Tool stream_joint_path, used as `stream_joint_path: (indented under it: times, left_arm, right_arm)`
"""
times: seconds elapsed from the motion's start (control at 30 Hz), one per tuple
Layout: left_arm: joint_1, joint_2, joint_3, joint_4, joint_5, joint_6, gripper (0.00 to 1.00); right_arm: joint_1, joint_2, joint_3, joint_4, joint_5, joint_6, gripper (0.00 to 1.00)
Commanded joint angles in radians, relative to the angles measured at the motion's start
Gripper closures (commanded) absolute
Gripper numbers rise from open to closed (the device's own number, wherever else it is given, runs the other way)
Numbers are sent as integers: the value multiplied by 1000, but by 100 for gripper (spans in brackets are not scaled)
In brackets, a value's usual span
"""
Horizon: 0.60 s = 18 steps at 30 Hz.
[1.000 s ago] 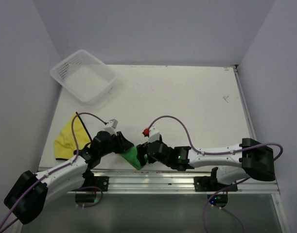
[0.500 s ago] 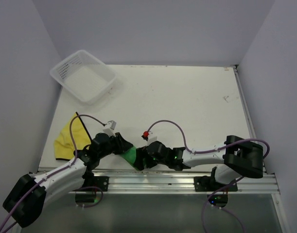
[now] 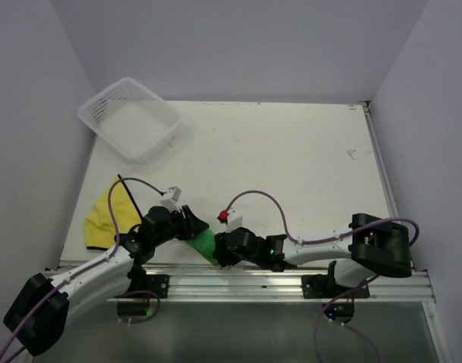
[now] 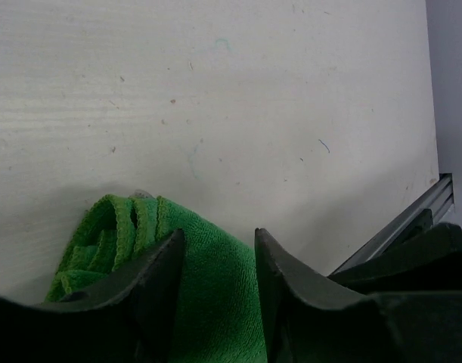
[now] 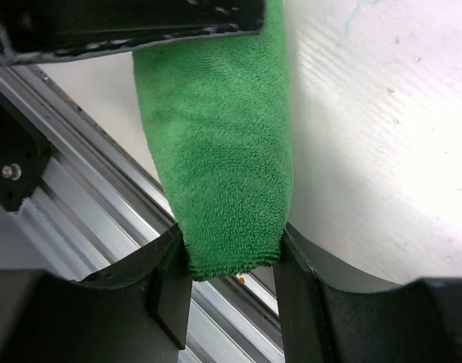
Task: Roll the towels
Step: Roll the towel
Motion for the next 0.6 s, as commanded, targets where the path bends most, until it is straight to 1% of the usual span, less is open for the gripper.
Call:
stream_joint_path:
  times: [0.0,0.03,0.07,0.1,0.13,0.17,0.2,0.23,0.27,0.37,0.47,0.57]
  left_arm:
    - [-7,38,75,-173,-68,33,51]
    - [-5,45,98,-217,-78,39,45]
    - [-5,55,149,-246,-96,58,41]
    - [-5,78,178,-264,-107,68,36]
    - [-4,91,207,-287,-118,82,28]
    - [-4,117,265,-335,-153,88,24]
    - [-2,129,293,-360,-165,95,21]
    - [-2,140,324,-387,-179,107,15]
    - [-1,152,380,-437,-202,114,13]
    - [13,190,486,-549,-249,144,5]
    - [27,191,552,-630,-277,154,2]
    - [38,177,570,-670,-271,135,0]
  right_arm:
    - [83,-28,71,-92,288,-100,58]
    - [98,-17,84,-123,334,-104,58]
    - [123,3,98,-135,370,-109,58]
    - [135,19,122,-149,452,-113,59]
    - [144,32,134,-167,485,-126,59]
    - [160,64,147,-180,519,-127,59]
    - [169,81,171,-184,592,-132,59]
    - [175,98,184,-210,618,-136,59]
    - [184,116,196,-220,646,-138,59]
    - [209,174,224,-209,723,-164,59]
    - [235,233,257,-207,778,-193,59]
    - [252,299,309,-250,832,-195,57]
